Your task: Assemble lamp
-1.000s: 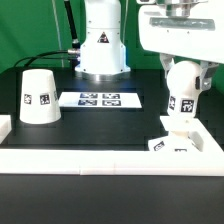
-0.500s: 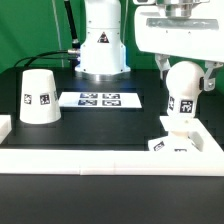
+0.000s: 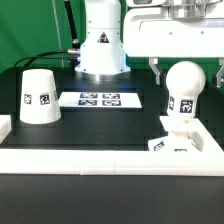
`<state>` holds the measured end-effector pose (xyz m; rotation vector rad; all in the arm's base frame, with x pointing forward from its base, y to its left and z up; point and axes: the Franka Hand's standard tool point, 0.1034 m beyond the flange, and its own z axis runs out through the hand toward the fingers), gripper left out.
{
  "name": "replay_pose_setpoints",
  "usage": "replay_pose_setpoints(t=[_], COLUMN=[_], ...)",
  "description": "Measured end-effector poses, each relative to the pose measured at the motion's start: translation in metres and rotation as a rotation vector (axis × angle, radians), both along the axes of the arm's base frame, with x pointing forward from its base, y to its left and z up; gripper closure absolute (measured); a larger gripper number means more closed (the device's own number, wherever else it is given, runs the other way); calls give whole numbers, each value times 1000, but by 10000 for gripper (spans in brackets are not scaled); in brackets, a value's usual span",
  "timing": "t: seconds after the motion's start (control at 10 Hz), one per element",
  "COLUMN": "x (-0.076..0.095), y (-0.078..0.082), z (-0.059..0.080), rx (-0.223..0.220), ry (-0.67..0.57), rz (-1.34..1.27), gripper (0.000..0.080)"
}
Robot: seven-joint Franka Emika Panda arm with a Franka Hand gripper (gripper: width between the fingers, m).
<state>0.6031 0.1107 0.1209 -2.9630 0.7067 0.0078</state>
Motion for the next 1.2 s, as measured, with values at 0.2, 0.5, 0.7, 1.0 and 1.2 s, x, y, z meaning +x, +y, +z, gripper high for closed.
replay_pose_setpoints(t=[0.2,0.5,0.7,1.0,1.2], x=[0,2,2,4,6], y=[0,-1,-3,-4,-5], z=[0,-2,-2,0,0], rx=[-5,-26,-31,-44,-55], ry=[-19,-55,-67,-90,-116], rz=[200,502,652,895,1068], gripper=[101,101,101,101,101])
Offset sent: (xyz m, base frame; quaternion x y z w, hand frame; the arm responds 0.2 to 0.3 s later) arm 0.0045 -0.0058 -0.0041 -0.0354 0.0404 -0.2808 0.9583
